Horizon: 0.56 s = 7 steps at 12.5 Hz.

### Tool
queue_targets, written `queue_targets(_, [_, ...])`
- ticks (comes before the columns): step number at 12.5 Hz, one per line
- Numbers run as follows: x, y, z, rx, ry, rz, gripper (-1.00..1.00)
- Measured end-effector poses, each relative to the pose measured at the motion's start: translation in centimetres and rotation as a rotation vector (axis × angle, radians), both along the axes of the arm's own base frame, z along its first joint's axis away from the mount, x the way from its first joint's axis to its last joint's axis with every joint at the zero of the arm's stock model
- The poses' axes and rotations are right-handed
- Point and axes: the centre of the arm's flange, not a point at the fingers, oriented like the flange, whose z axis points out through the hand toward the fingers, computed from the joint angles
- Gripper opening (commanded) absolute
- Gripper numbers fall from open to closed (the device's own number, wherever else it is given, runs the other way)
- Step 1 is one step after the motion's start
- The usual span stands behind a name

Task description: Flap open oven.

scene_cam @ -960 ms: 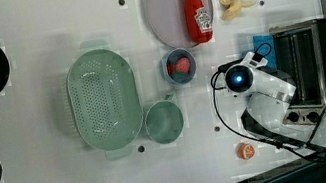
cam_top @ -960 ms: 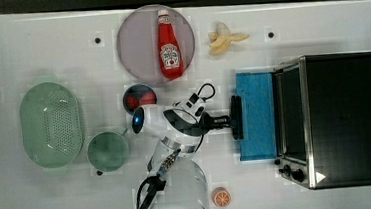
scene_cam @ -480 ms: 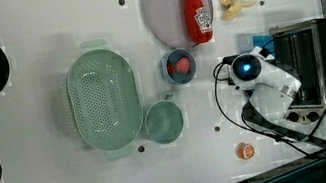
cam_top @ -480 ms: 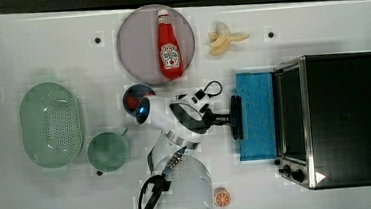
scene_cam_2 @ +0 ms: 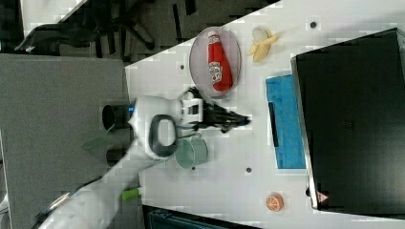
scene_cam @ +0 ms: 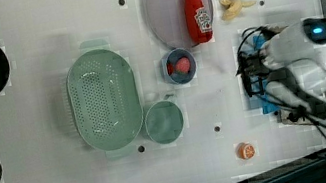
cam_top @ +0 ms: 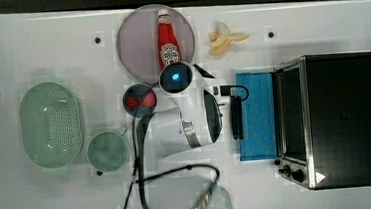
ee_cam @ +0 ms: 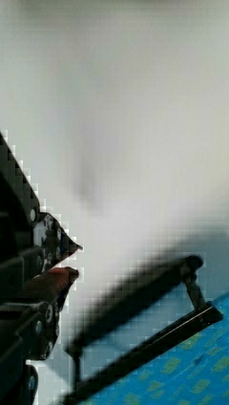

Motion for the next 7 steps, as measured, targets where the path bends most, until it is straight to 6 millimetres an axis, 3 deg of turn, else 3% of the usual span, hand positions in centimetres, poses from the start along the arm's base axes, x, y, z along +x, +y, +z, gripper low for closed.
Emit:
queue_targets(4, [0.8,2.7,15.6,0.122,-0.195,-0.068,-0.65])
queue_targets(7, [-0.4,2.1,27.0,0.169,-0.284,-0.101,-0.65])
